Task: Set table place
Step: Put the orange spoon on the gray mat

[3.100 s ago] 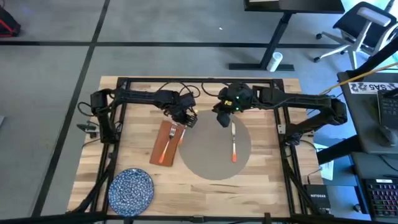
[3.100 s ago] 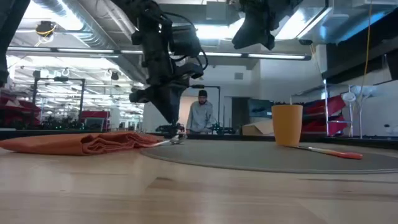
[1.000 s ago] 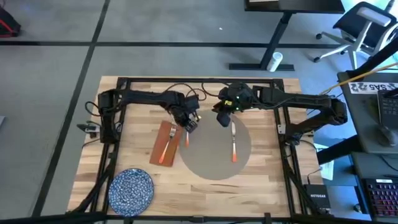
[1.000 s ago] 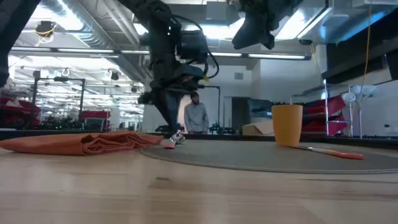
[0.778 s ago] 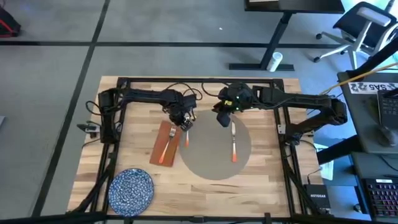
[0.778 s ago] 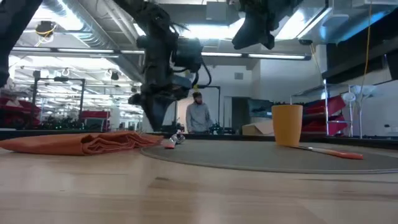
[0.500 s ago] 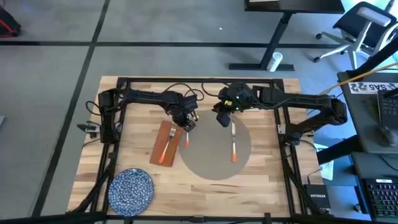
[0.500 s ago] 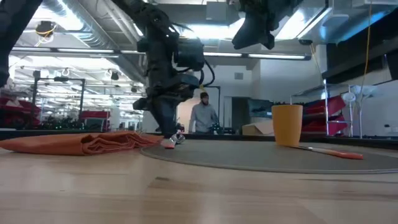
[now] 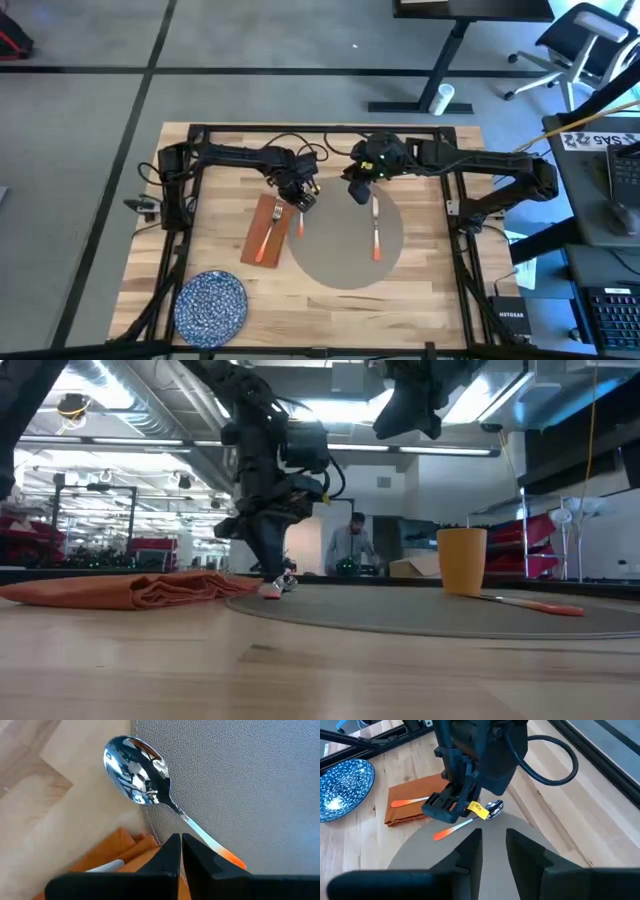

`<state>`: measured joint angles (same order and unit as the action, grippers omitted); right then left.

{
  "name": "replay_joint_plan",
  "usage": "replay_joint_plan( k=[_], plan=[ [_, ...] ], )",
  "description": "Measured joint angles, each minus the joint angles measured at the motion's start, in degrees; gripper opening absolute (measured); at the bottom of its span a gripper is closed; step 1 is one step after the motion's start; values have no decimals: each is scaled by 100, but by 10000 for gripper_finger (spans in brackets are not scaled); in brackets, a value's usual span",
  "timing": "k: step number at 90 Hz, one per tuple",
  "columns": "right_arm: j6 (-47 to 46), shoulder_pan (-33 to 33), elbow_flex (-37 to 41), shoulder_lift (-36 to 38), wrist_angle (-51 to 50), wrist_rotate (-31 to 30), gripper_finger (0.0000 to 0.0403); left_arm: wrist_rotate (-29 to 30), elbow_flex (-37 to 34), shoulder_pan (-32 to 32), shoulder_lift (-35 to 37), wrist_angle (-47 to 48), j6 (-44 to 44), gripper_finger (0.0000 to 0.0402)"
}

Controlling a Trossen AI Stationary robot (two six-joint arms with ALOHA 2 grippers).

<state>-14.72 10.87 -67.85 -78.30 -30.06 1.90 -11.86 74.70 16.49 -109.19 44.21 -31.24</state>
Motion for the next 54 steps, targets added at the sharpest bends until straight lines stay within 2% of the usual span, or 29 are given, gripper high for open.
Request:
replay_joint_plan(
  k=[54],
  plan=[
    [4, 4, 0, 0, -2, 2, 74, 47, -307, -126, -53, -916, -584, 0]
  ],
)
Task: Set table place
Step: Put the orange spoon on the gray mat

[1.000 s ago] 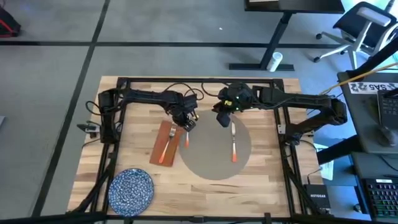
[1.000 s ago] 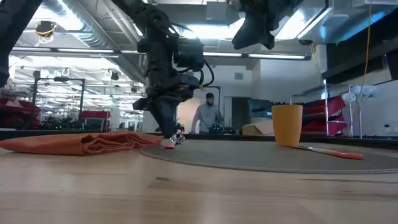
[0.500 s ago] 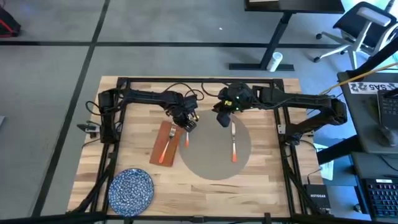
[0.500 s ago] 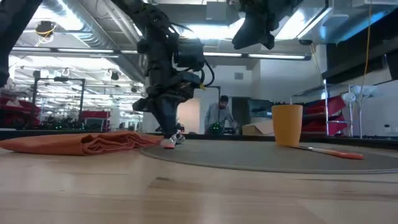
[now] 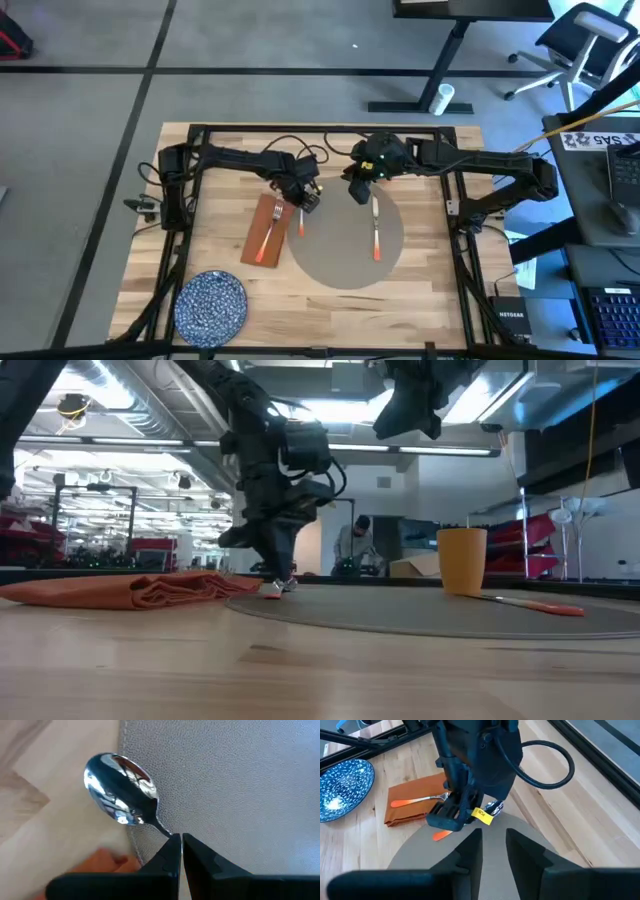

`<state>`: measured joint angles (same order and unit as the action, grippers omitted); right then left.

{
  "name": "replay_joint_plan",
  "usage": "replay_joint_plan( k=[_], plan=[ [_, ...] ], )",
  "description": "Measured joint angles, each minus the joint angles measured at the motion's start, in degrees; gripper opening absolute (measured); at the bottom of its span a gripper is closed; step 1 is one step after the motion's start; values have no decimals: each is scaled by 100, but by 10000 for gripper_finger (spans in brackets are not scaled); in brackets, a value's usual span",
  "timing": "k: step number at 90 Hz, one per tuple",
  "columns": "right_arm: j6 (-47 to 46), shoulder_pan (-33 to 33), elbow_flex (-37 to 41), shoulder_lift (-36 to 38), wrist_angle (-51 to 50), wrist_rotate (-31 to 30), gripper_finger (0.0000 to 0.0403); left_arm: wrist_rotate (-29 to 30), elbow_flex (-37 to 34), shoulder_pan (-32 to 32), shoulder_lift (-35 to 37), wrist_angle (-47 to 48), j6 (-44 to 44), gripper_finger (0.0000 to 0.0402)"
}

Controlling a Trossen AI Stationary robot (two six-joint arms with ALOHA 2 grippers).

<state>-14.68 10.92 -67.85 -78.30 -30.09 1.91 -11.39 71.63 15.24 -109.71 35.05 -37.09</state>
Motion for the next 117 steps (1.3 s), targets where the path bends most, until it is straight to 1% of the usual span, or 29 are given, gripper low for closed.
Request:
replay_joint_plan(
  k=[16, 24, 34, 47, 60, 70, 79, 101, 117],
  plan=[
    [-2, 0, 0, 0, -2, 0, 74, -43, 7, -79, -76, 305, -4, 0],
    [0, -2, 0, 0, -4, 0, 74, 126, 32, -106, -65, 342, -4, 0],
    [0, -2, 0, 0, -9, 0, 74, 284, 183, -103, -66, 391, -1, 0],
    [0, -2, 0, 0, -11, 0, 74, 304, 484, -93, -65, 405, 8, 0],
    [0, -2, 0, 0, -11, 2, 74, 390, 720, -100, -65, 834, 108, 0],
    [0, -2, 0, 0, -13, 2, 74, 405, 720, -102, -74, 1321, 145, 0],
    [17, -2, 0, 0, -13, 2, 74, 407, 722, -140, -148, 1534, 225, 0],
    [20, -2, 0, 0, -54, 2, 74, 388, 722, -261, -436, 1298, 243, 0],
    [20, -7, 0, 0, -71, 2, 74, 211, 720, -261, -548, 1039, 153, 0]
  ],
)
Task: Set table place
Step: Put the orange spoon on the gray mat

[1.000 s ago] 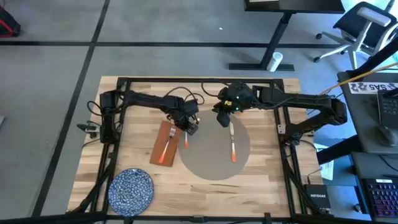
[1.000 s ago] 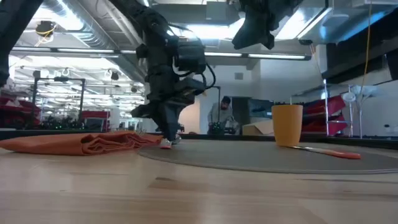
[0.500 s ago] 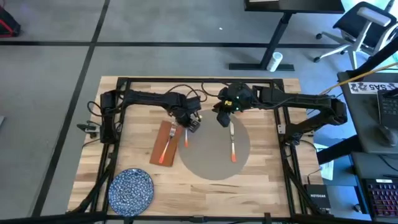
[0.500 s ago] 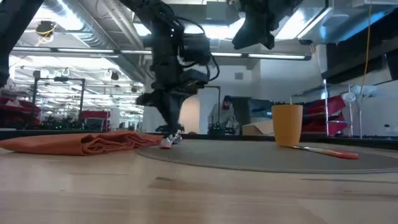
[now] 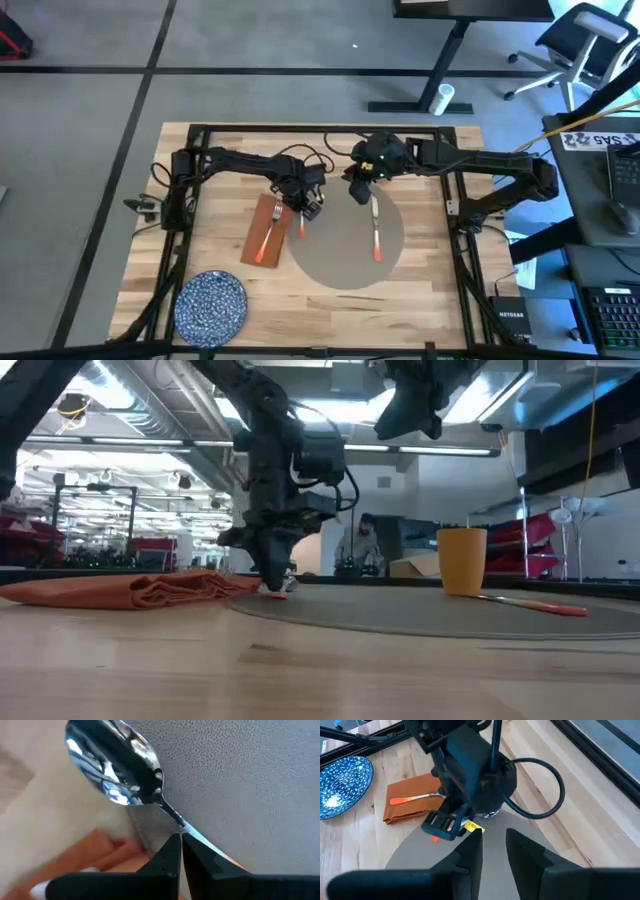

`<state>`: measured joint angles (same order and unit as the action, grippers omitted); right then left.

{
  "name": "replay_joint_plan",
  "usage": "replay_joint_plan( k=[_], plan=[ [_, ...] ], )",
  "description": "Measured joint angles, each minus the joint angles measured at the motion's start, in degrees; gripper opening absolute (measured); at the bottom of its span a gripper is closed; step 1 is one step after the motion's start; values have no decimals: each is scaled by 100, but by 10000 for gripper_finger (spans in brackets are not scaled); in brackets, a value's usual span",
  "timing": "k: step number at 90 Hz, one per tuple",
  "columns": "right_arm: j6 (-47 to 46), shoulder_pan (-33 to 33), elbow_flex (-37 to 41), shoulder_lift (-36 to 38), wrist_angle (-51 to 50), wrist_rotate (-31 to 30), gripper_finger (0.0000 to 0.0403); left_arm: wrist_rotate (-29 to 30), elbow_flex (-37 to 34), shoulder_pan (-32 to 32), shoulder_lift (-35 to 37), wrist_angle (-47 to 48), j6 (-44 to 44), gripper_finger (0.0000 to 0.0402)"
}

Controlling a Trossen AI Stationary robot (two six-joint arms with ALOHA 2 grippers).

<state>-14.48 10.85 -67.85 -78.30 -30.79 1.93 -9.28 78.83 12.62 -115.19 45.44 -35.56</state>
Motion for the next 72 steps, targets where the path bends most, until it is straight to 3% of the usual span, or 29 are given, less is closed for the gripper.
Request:
replay_joint_plan(
  k=[42, 56, 72],
  plan=[
    [0, 2, 0, 0, -69, -1, 74, -83, 2, 41, 26, -1196, -154, 0],
    [2, 2, 0, 0, -68, -146, 74, 17, 0, 186, 140, -1124, 61, 0],
    [38, 7, 0, -2, -48, -151, 74, 481, 0, 625, 798, -867, 363, 0]
  ],
)
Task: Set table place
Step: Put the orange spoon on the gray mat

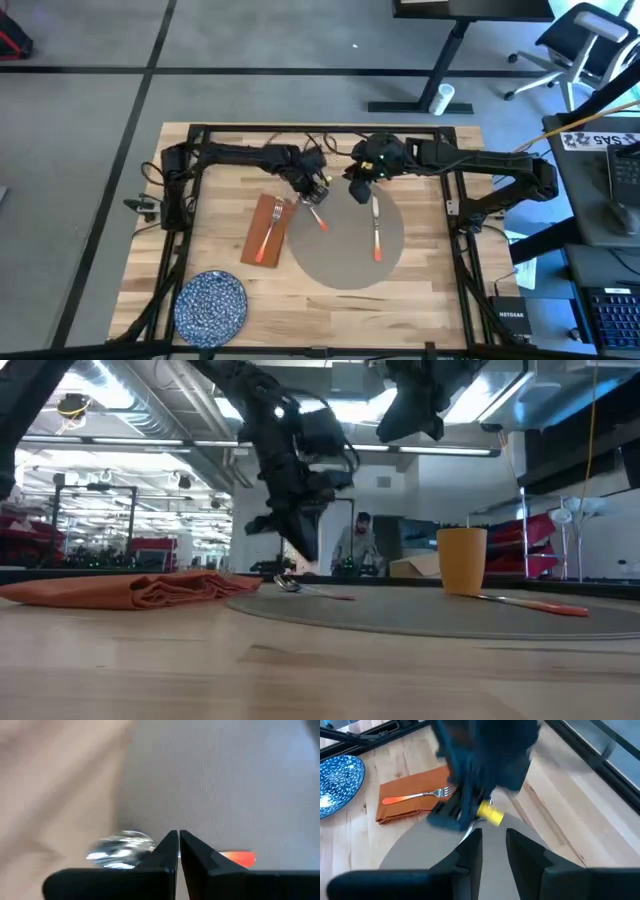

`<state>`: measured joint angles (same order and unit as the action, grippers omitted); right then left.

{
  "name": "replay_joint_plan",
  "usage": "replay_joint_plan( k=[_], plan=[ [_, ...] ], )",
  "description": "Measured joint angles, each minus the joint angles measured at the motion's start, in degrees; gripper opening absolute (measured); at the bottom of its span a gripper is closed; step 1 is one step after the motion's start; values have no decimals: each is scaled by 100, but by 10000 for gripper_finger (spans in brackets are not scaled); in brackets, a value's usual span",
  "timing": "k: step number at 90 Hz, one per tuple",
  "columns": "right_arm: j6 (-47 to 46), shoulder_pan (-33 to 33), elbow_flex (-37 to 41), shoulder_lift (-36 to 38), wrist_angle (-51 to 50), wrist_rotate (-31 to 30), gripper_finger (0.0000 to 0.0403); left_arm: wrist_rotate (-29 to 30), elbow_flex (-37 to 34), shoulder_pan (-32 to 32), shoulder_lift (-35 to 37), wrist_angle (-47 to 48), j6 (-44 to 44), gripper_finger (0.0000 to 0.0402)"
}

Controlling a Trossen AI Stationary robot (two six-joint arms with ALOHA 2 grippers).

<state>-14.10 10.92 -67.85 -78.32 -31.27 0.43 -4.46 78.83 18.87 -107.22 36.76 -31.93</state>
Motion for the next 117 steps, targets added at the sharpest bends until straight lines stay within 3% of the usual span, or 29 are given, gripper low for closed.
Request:
replay_joint_plan(
  k=[19, 46, 60, 93, 117],
  plan=[
    [312, -2, 0, 2, 350, 0, 74, 297, 2, 466, 976, 86, 404, 0],
    [789, -7, 0, -64, 728, 397, 74, 831, -87, 525, 2066, 145, 986, 0],
    [959, -7, 0, -251, 859, 664, 74, 843, -353, 525, 2534, 124, 990, 0],
    [856, -7, 0, -529, 1232, 573, 74, 825, -860, 343, 3126, 33, 1174, 0],
    [854, -7, 0, -655, 1258, 444, 74, 595, -1769, 111, 3814, -1096, 1263, 0]
  ],
)
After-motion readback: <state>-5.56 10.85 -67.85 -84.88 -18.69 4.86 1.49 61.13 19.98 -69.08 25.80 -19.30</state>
